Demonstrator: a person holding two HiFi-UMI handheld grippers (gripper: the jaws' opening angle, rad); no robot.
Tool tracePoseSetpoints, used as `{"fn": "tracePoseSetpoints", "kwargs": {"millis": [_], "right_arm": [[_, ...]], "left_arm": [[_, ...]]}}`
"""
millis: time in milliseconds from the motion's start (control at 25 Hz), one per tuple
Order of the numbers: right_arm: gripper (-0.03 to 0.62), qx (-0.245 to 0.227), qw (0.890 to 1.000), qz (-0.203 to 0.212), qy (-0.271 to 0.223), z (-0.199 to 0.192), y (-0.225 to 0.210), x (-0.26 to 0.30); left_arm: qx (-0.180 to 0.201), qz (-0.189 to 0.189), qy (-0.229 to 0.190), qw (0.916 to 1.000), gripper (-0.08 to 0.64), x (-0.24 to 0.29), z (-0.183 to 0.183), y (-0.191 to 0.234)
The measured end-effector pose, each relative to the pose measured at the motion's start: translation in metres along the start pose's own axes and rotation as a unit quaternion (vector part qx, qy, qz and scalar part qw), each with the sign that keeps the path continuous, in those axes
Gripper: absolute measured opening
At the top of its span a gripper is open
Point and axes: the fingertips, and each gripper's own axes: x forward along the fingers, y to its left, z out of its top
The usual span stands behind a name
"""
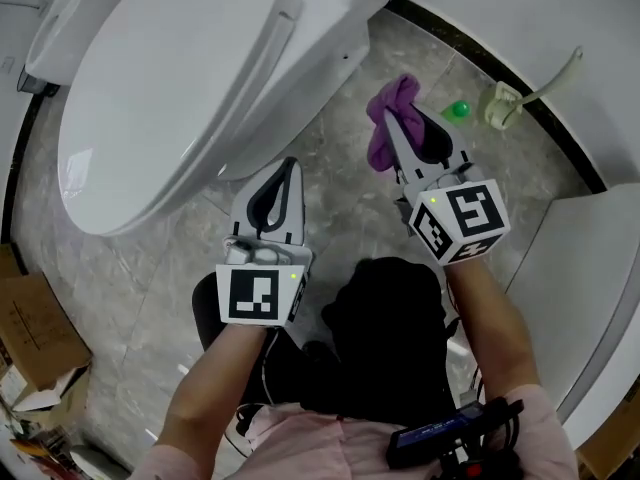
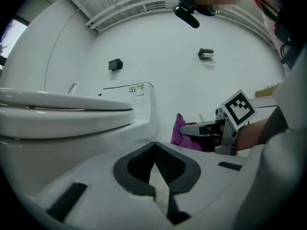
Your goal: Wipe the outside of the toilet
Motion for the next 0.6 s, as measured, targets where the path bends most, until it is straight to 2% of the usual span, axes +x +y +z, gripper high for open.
{"fn": "tracePoseSetpoints", "kwargs": {"millis": [120, 240, 360, 600], "right_arm": [[0.087, -0.012, 1.0, 0.007, 0.004, 0.005, 0.006, 0.005], [0.087, -0.02, 1.0, 0.008, 0.001, 0.011, 0.007, 0.011], [0.087, -0.019, 1.0, 0.005, -0.002, 0.011, -0.002, 0.017], [0.086, -0.025, 1.0, 0.001, -0.008, 0.024, -0.03, 0.035]], "left_arm": [[-0.014, -0.001, 0.008, 0.9999, 0.008, -0.001, -0.002, 0.002], [-0.019, -0.002, -0.011, 0.9998, 0.008, -0.003, 0.005, 0.006], [-0.016, -0.01, -0.018, 0.9997, 0.008, 0.002, 0.001, 0.001], [-0.044, -0.016, -0.004, 0.9989, 0.008, 0.007, -0.002, -0.008]]}}
